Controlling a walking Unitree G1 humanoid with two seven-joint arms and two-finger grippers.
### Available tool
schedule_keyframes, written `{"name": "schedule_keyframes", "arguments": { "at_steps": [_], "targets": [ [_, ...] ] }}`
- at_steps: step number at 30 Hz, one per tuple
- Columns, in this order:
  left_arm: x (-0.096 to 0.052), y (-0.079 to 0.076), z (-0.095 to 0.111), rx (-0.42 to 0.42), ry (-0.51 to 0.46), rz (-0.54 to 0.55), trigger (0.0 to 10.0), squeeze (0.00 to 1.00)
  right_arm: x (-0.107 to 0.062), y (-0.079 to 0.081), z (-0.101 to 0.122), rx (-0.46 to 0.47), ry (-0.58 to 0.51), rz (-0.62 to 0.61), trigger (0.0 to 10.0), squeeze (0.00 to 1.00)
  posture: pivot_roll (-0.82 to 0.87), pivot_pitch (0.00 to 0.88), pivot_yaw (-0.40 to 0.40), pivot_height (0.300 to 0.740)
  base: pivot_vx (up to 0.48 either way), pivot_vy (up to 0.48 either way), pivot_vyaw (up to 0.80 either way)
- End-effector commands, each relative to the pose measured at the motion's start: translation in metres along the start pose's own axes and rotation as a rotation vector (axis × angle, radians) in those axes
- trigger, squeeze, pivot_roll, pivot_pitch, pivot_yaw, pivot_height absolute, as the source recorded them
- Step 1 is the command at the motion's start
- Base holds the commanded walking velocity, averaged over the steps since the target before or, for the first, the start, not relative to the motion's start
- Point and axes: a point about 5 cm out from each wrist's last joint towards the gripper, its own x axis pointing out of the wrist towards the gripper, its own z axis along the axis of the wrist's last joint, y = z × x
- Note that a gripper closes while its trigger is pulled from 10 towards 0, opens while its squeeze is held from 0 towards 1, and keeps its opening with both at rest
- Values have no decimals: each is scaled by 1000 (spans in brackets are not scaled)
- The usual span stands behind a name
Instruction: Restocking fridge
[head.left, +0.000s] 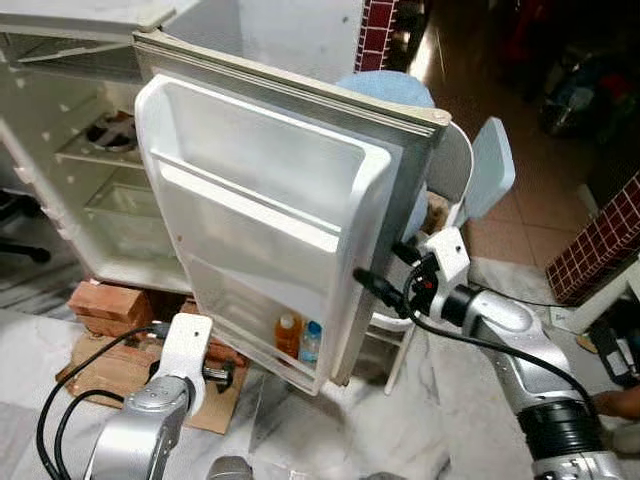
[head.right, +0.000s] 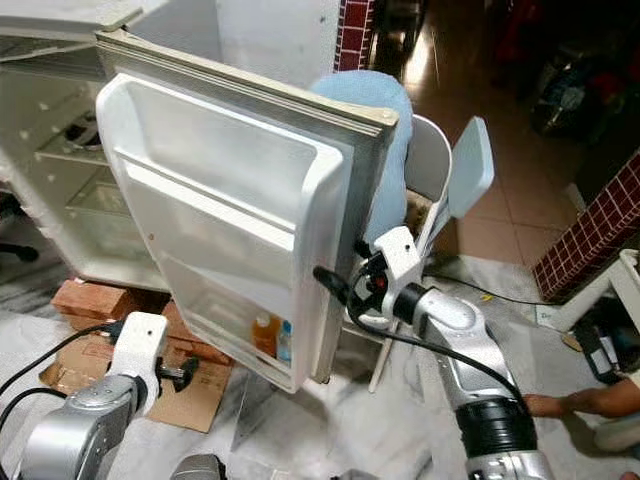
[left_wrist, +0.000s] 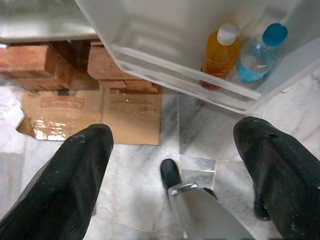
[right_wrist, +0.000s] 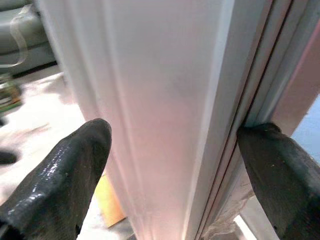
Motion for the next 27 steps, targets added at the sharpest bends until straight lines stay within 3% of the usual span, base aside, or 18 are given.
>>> {"name": "schedule_keyframes", "arguments": {
  "at_steps": [1, 6, 11, 18, 24, 27],
  "targets": [
    [-1, -1, 3, 30, -18, -9, 10000, 0, 10, 21, 0, -23, 22, 174, 10000, 0, 83, 0, -24, 740, 0, 0, 800],
    [-1, 0, 6, 25, -48, -7, 10000, 0, 7, 14, -10, -85, 105, 153, 10000, 0, 85, 0, -25, 740, 0, 0, 710],
    [-3, -1, 10, 65, -83, -8, 10000, 0, -1, 1, -32, -172, 286, 107, 10000, 0, 87, 0, -24, 740, 0, 0, 0],
    [-3, -2, 9, 63, -78, -10, 10000, 0, -9, -6, -38, -219, 342, 114, 10000, 0, 85, 0, -24, 740, 0, -338, 0],
    [-2, -2, 10, 75, -88, 2, 10000, 0, -7, -26, -46, -291, 411, -52, 10000, 0, 88, 0, -26, 740, 0, -439, 0],
    [-2, -1, 10, 72, -89, 7, 10000, 0, -3, -37, -39, -312, 386, -168, 10000, 0, 88, 0, -25, 740, 0, -377, 0]
  ]
}}
